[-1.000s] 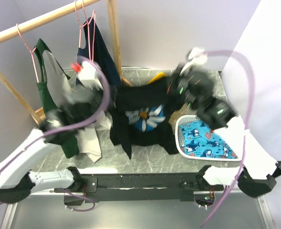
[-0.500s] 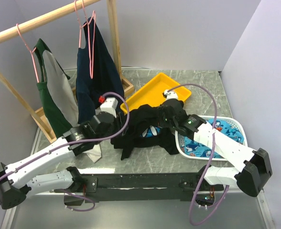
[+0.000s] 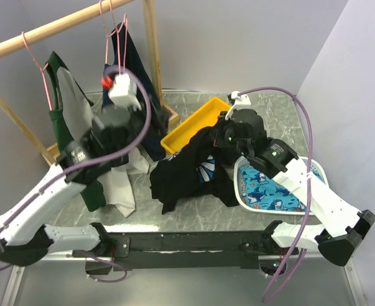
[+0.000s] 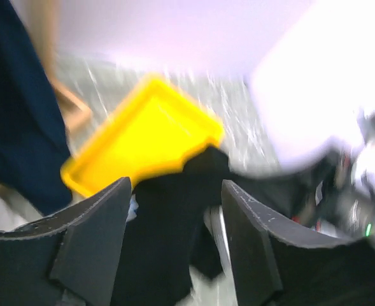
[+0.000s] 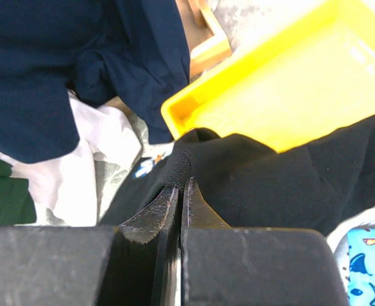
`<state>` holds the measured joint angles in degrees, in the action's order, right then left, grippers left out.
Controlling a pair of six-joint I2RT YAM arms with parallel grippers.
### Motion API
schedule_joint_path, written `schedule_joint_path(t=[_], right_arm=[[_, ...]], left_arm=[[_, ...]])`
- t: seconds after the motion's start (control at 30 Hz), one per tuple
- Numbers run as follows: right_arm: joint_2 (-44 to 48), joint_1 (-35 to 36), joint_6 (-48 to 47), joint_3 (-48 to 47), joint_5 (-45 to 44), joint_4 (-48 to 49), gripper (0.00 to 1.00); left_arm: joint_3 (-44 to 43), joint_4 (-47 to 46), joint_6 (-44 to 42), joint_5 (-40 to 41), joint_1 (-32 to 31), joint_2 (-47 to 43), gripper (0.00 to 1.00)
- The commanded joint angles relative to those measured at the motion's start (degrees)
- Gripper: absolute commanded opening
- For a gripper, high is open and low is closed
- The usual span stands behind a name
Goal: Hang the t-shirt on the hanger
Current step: Pick up the hanger from the clothesline.
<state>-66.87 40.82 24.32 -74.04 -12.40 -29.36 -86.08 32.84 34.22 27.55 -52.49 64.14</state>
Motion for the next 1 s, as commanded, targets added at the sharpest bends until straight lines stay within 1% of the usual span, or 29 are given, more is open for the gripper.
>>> schedule_joint_path(t=[0.0, 0.03, 0.07, 0.13, 0.2, 0.23, 0.3, 0.4, 0.43, 0.5, 0.7, 0.87, 0.97], right_arm=[[-0.8, -0.3, -2.0, -3.8, -0.3, -1.8, 0.0], [-0.9, -0.3, -2.2, -4.1, -0.1, -2.0, 0.0], [-1.2, -0.3, -2.2, -4.2, 0.3, -2.1, 0.0], [-1.7, -0.4, -2.3, -4.6, 0.9, -2.1, 0.0], [-2.4, -0.3, -2.5, -4.8, 2.0, -2.0, 0.0], [-2.6, -0.3, -2.6, -4.8, 2.2, -1.9, 0.0], [-3.0, -0.3, -2.7, -4.7, 2.5, -1.9, 0.0], [-3.2, -0.4, -3.0, -4.6, 2.9, -1.7, 0.0], [-3.2, -0.3, -3.0, -4.6, 2.9, -1.6, 0.0], [-3.1, -0.3, -3.0, -4.5, 3.1, -1.4, 0.0], [-3.1, -0.3, -3.0, -4.3, 4.1, -0.8, 0.0], [-3.4, -0.4, -3.0, -4.4, 4.7, -0.5, 0.0], [-3.4, -0.3, -3.0, -4.5, 4.8, -0.4, 0.0]], left_arm=[[-14.2, 2.9, -4.7, 7.9, 6.3, 7.5, 0.65], [-15.9, 3.5, -4.9, 7.5, 10.2, 8.9, 0.65], [-19.2, 5.1, -5.3, 7.1, 12.0, 11.7, 0.65], [-22.2, 6.6, -5.5, 6.2, 16.3, 14.2, 0.64], [-24.0, 5.8, -7.1, 5.1, 18.5, 15.9, 0.64], [-24.9, 5.6, -7.5, 3.2, 20.7, 16.3, 0.64], [-26.7, 6.9, -7.6, 1.5, 24.3, 18.0, 0.62], [-29.1, 8.0, -8.2, -0.6, 27.5, 20.7, 0.6], [-29.7, 8.4, -8.3, -1.6, 28.2, 21.2, 0.58], [-30.1, 8.4, -8.8, -2.4, 29.7, 22.8, 0.58], [-30.8, 8.1, -10.5, -3.4, 31.5, 26.4, 0.55], [-32.7, 7.9, -12.1, -1.6, 31.6, 29.8, 0.51], [-32.7, 6.0, -13.4, -0.7, 31.6, 30.6, 0.46]])
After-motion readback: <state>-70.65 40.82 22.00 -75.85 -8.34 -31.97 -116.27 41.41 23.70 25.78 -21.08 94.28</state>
